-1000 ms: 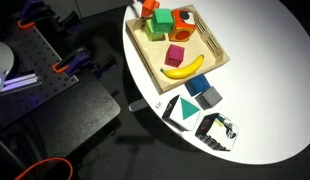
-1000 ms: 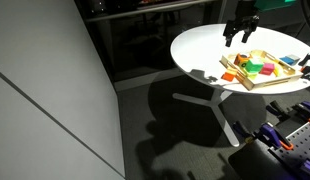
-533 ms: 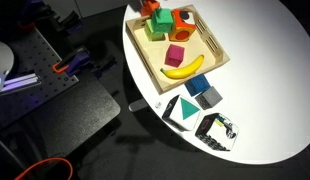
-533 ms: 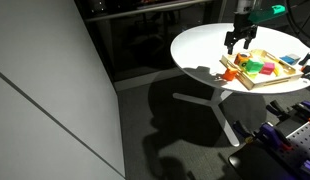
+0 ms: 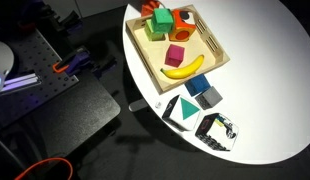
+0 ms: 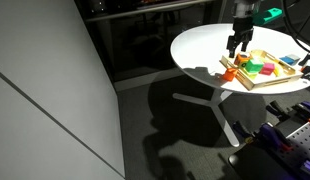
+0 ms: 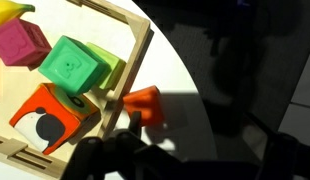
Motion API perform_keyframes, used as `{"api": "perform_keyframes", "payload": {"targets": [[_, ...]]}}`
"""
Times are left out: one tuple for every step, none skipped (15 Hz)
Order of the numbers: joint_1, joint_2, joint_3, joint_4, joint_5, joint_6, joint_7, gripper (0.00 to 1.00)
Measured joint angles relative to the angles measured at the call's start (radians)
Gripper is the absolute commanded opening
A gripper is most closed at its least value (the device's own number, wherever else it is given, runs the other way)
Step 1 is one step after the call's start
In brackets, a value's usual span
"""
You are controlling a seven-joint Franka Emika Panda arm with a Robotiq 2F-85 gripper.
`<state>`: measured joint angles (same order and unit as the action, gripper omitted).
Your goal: Put the orange block in the box
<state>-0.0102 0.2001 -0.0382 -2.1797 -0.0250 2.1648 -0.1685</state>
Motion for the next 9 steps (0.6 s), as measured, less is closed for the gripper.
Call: {"api": "perform_keyframes", "payload": {"targets": [[-0.001, -0.001, 0.000, 0.000, -0.008, 0.000, -0.024, 1.00], [-0.003, -0.002, 0.000, -0.001, -0.024, 0.000, -0.046, 1.00], [-0.004, -0.003, -0.001, -0.003, -0.047, 0.001, -0.063, 1.00], [-0.005, -0.004, -0.002, -0.005, -0.077, 0.002, -0.073, 1.00], [-0.006, -0.007, -0.003, -0.009, -0.110, 0.006, -0.076, 1.00], [-0.007, -0.011, -0.005, -0.015, -0.140, 0.013, -0.076, 1.00], [-0.008, -0.015, -0.006, -0.022, -0.165, 0.021, -0.076, 1.00], [-0.009, -0.019, -0.008, -0.028, -0.177, 0.033, -0.076, 1.00], [-0.009, -0.019, -0.008, -0.030, -0.178, 0.036, -0.076, 1.00]]}}
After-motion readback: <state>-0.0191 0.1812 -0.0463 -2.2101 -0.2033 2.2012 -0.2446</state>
